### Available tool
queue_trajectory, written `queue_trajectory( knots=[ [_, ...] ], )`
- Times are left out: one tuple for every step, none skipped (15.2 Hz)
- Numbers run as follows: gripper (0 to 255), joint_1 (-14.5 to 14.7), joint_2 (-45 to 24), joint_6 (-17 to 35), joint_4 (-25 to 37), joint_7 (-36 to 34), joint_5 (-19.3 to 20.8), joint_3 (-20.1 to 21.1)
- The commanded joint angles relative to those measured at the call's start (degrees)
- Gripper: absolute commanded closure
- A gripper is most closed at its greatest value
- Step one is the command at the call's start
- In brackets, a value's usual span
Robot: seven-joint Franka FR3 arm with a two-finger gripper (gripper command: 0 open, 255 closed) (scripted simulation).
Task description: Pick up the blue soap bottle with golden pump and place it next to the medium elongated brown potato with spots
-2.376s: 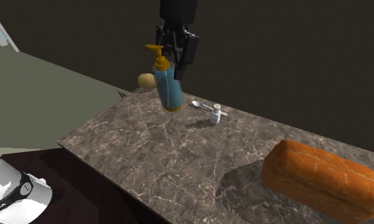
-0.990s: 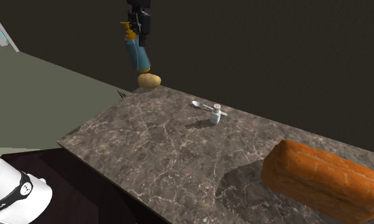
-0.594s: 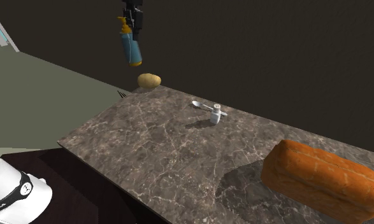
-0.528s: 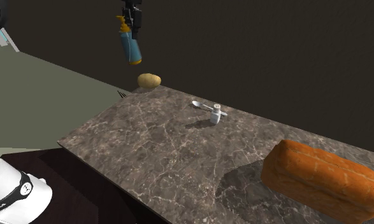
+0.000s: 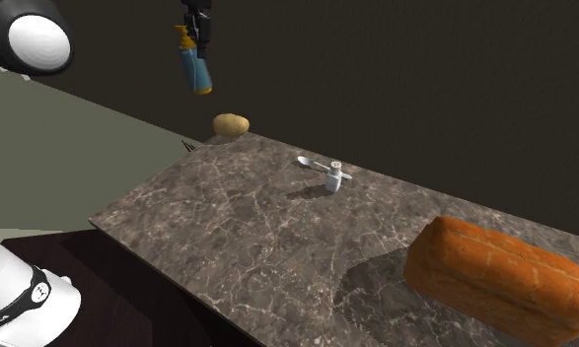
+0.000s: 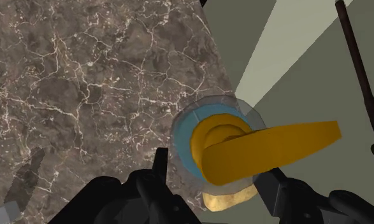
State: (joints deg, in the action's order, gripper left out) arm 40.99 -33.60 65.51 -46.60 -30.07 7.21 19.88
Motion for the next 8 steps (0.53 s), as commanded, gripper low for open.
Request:
queue_trajectory(
  knots=[
    [255, -0.7, 1.3, 2.5, -3.7, -0.1, -0.4, 0.1],
    [255, -1.0, 2.0, 3.8, -5.8, -0.1, -0.6, 0.2],
    [255, -1.4, 2.6, 5.0, -7.7, 0.0, -0.8, 0.2],
    [255, -1.7, 3.2, 6.2, -9.4, 0.0, -0.9, 0.3],
    [255, -2.0, 3.7, 7.3, -11.0, 0.0, -1.1, 0.3],
    [255, -2.2, 4.2, 8.4, -12.6, 0.1, -1.2, 0.3],
    [255, -2.4, 4.6, 9.4, -14.0, 0.1, -1.3, 0.3],
    [255, -2.6, 5.0, 10.4, -15.4, 0.1, -1.4, 0.3]
  ],
)
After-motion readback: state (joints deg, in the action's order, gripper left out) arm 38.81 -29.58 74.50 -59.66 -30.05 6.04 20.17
